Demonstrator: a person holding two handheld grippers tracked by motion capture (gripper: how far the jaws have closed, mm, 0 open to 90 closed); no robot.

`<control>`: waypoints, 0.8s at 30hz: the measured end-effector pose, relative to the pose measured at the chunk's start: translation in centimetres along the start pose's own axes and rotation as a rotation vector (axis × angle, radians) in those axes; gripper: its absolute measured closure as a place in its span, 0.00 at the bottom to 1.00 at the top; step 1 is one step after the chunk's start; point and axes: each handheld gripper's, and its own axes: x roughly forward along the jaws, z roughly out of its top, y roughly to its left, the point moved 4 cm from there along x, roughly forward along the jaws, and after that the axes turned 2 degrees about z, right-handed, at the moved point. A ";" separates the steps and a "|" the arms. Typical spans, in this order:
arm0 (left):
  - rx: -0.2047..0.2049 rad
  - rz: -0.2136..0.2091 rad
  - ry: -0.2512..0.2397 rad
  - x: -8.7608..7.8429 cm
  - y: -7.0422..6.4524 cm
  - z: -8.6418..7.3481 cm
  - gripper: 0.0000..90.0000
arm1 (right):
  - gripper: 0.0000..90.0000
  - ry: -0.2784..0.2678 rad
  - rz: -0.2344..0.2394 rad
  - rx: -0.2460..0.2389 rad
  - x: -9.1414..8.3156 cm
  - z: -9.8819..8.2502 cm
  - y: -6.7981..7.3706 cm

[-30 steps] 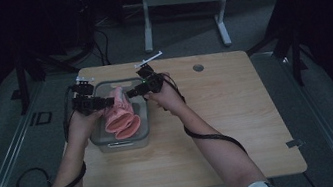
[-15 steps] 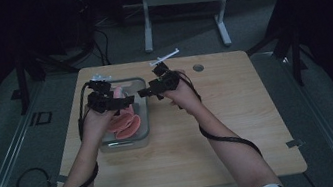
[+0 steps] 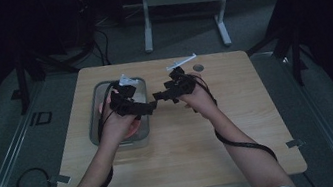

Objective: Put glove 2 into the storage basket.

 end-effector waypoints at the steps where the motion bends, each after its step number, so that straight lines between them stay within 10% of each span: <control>1: 0.003 -0.004 -0.001 0.1 -0.3 0.1 0.02 | 0.25 -0.002 -0.005 -0.004 -0.2 -0.2 -0.1; 24: 0.162 -0.147 0.056 4.5 -8.2 -2.7 0.00 | 0.21 -0.010 -0.047 -0.056 -2.1 -6.7 -2.0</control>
